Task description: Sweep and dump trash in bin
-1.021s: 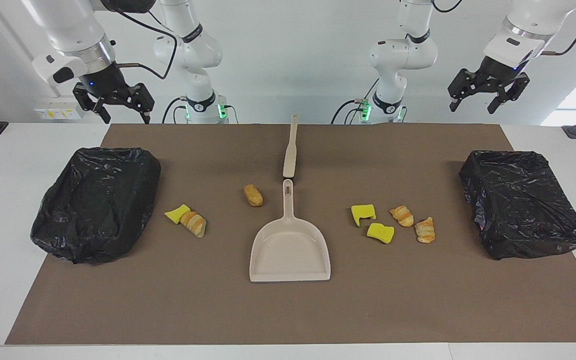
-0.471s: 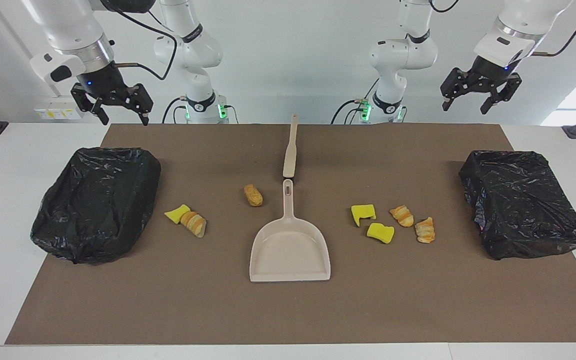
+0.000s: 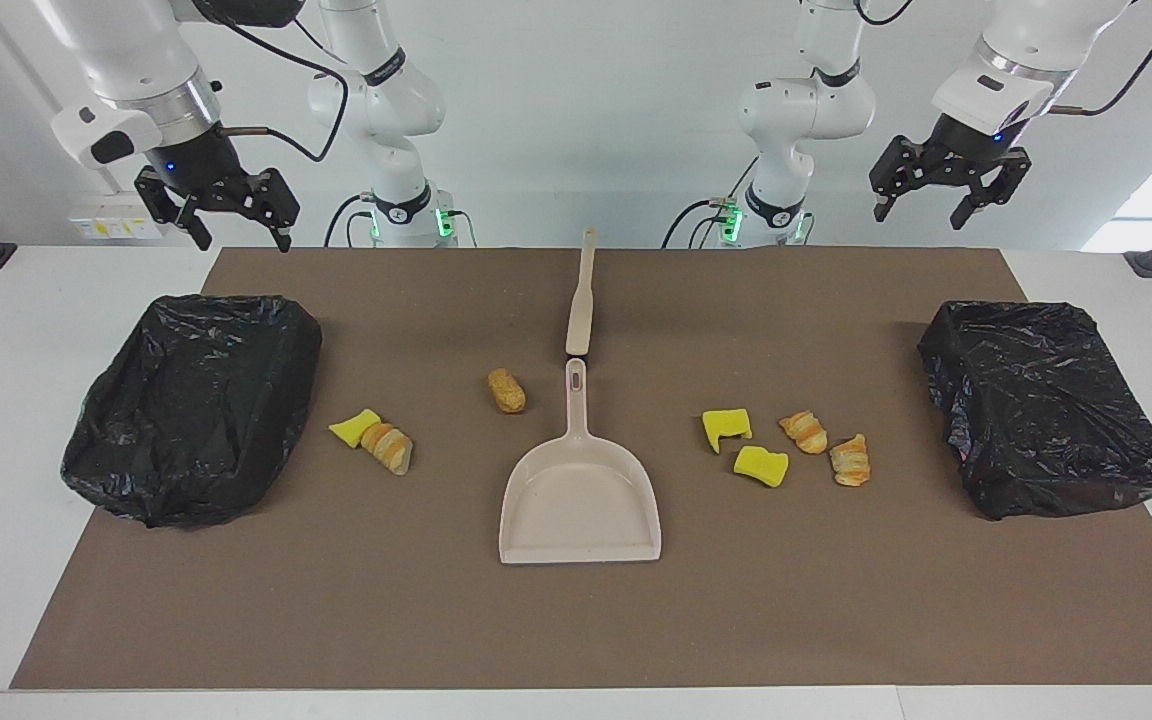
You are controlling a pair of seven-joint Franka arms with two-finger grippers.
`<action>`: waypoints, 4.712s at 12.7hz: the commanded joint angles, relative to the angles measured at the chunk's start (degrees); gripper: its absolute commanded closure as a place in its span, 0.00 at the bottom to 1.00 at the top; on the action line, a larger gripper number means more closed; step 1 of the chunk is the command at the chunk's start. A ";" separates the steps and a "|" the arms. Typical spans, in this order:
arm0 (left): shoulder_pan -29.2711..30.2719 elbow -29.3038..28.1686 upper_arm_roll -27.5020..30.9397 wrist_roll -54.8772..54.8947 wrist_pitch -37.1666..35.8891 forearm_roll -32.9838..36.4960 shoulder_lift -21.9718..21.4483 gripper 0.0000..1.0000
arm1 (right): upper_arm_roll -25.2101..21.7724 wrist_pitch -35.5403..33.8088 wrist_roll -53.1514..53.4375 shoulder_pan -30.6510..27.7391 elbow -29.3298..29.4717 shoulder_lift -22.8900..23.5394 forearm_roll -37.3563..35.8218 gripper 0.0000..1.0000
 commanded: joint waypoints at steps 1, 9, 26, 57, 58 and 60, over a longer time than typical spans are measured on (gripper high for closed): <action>-6.15 -8.50 0.75 -0.07 2.38 -0.22 -6.30 0.00 | 0.77 0.40 -0.22 0.40 -1.22 -0.77 0.23 0.00; -21.62 -19.40 0.66 -5.33 7.82 -0.48 -7.98 0.00 | 0.77 3.55 3.03 5.33 2.92 6.26 -0.12 0.00; -45.81 -28.29 0.57 -25.39 38.33 -4.26 9.77 0.00 | 1.30 22.80 12.52 14.38 -1.39 17.68 3.13 0.00; -17.71 -27.33 1.28 -11.68 12.93 -0.24 -0.78 1.00 | 1.30 35.71 27.01 25.79 -6.56 21.64 2.61 0.00; -15.08 -26.89 1.28 -10.02 13.63 0.04 -0.26 1.00 | 1.30 37.64 28.60 27.11 -7.80 21.73 2.08 0.00; -9.02 -25.13 1.28 -5.37 16.61 0.13 2.02 1.00 | 1.30 38.80 32.46 29.75 -9.12 22.43 1.81 0.00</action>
